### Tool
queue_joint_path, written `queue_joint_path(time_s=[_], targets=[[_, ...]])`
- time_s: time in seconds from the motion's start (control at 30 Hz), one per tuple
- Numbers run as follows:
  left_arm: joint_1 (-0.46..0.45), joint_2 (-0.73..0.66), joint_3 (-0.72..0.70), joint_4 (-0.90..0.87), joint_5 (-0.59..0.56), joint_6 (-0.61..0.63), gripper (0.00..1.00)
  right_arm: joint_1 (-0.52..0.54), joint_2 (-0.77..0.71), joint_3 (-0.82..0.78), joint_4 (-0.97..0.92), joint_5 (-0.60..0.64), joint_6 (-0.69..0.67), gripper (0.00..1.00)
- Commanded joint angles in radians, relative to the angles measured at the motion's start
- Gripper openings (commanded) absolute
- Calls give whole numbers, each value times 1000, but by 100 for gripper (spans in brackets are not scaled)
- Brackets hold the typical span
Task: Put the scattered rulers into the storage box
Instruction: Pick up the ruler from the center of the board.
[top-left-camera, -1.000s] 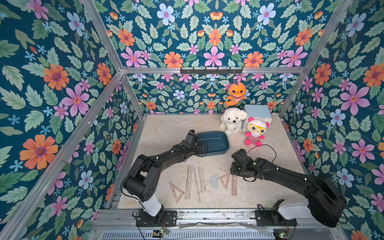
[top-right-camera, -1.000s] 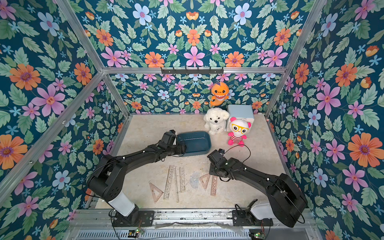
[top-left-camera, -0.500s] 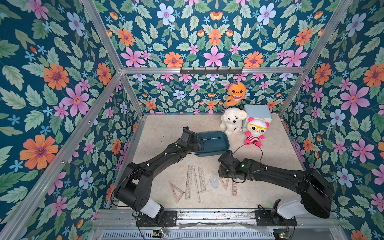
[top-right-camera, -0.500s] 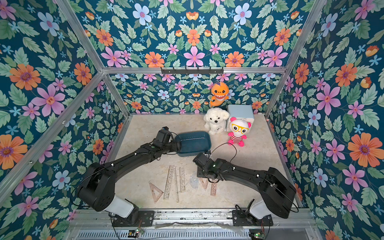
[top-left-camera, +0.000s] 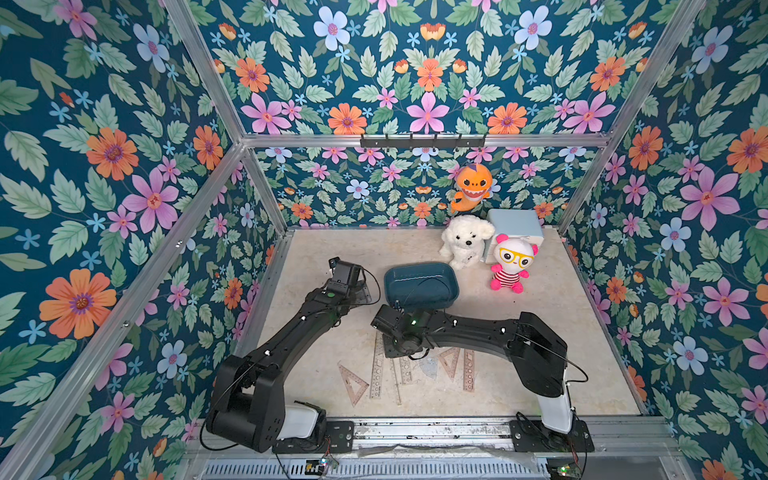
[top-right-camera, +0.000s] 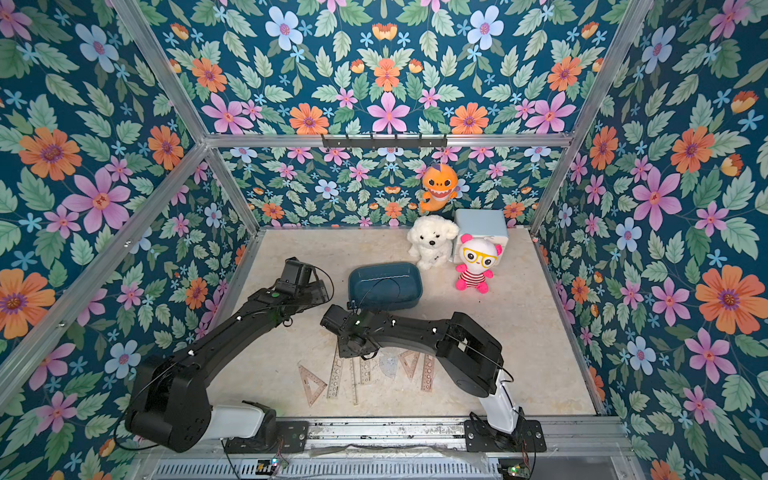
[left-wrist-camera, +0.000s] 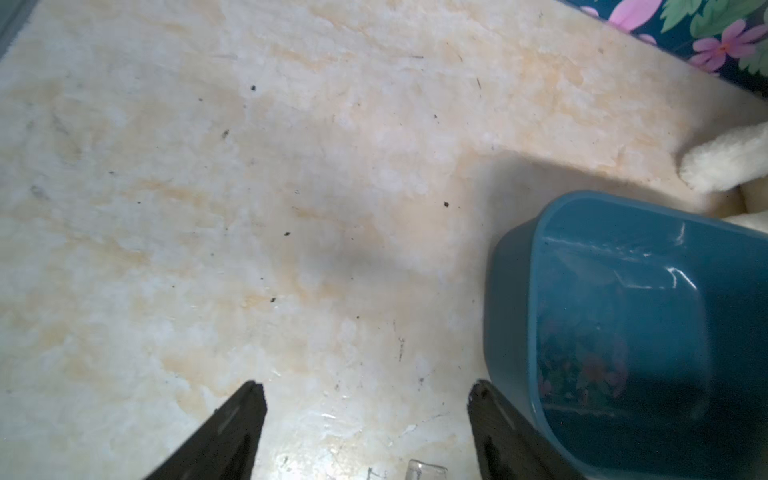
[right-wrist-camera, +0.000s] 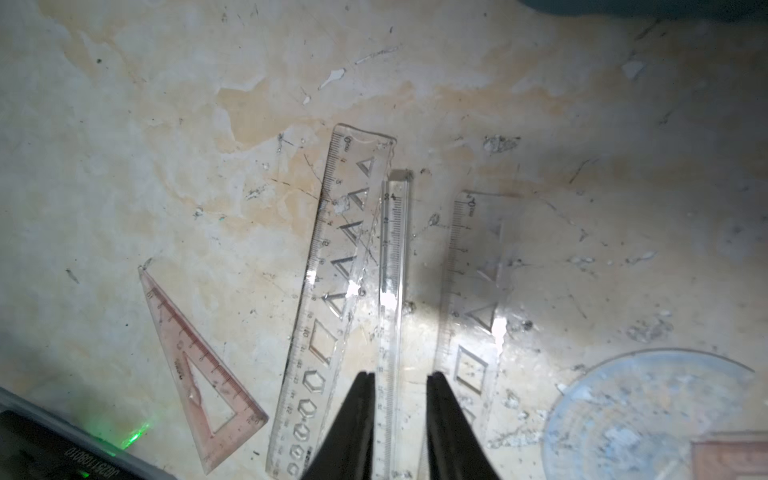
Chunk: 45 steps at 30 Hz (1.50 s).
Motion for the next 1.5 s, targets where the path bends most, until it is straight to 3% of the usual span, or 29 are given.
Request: queue_joint_path(time_s=[0.0,0.97,1.03,1.3,1.47], targets=[[35,-35,-26,10,9,21,83,13,39,52,-95,5,-20,25],[54,-32,-7,8,28,40,86,21,208,198,-202,-84,-44,27],[58,-23,1,7,33,42,86,19,209,199,-203,-87,-46,25],[66,-17,2,12,40,44,86,16,192,202,-225,-57,-47,2],[68,-13,9,16,48,44,85,0,137,216,-275,-13,-77,0]])
